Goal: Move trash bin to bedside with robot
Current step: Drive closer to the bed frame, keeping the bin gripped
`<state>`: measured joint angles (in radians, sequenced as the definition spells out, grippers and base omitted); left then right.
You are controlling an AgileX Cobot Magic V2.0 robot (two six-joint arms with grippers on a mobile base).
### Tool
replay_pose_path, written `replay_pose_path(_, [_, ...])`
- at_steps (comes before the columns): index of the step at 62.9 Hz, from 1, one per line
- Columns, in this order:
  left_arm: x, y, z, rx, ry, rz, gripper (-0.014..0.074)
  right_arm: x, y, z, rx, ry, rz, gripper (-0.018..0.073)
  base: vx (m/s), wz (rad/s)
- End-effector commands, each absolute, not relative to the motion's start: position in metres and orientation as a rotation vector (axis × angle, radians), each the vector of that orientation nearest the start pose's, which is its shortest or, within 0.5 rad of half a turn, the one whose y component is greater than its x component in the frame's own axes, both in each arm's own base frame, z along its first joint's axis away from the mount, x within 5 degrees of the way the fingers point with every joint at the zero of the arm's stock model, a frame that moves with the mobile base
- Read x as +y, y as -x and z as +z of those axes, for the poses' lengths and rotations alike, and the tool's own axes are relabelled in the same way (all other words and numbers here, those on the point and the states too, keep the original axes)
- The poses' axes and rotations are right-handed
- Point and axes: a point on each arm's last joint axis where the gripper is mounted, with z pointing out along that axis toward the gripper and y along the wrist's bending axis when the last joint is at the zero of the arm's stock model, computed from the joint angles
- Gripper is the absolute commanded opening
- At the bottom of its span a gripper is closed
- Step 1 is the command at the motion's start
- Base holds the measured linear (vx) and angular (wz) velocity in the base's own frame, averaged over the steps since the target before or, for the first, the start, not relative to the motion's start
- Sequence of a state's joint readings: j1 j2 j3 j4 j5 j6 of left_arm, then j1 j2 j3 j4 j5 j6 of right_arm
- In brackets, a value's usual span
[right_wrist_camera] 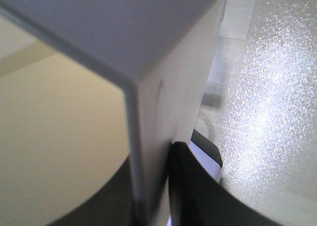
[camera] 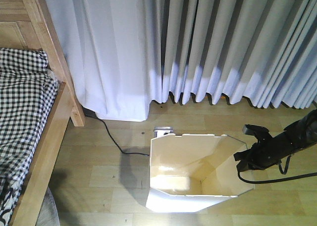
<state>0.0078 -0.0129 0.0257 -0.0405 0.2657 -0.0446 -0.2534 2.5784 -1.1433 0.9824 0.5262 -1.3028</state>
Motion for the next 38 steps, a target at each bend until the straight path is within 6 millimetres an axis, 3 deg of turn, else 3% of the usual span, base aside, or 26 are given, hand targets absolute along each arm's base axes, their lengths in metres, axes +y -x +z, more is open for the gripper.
replay_pose_path(1, [-0.0004,-0.0555,0.1818,1.697,0.08,-0.072,-0.0006,-0.037,-0.3412,-0.0463,2.908,0.189,0.879,-0.0004,0.12,0.03])
replay_pose_path(38, [-0.0004,-0.0555,0.1818,1.697,0.08,-0.072,-0.0006,-0.037,-0.3412,-0.0463,2.908,0.189,0.879,-0.0004,0.1,0.04])
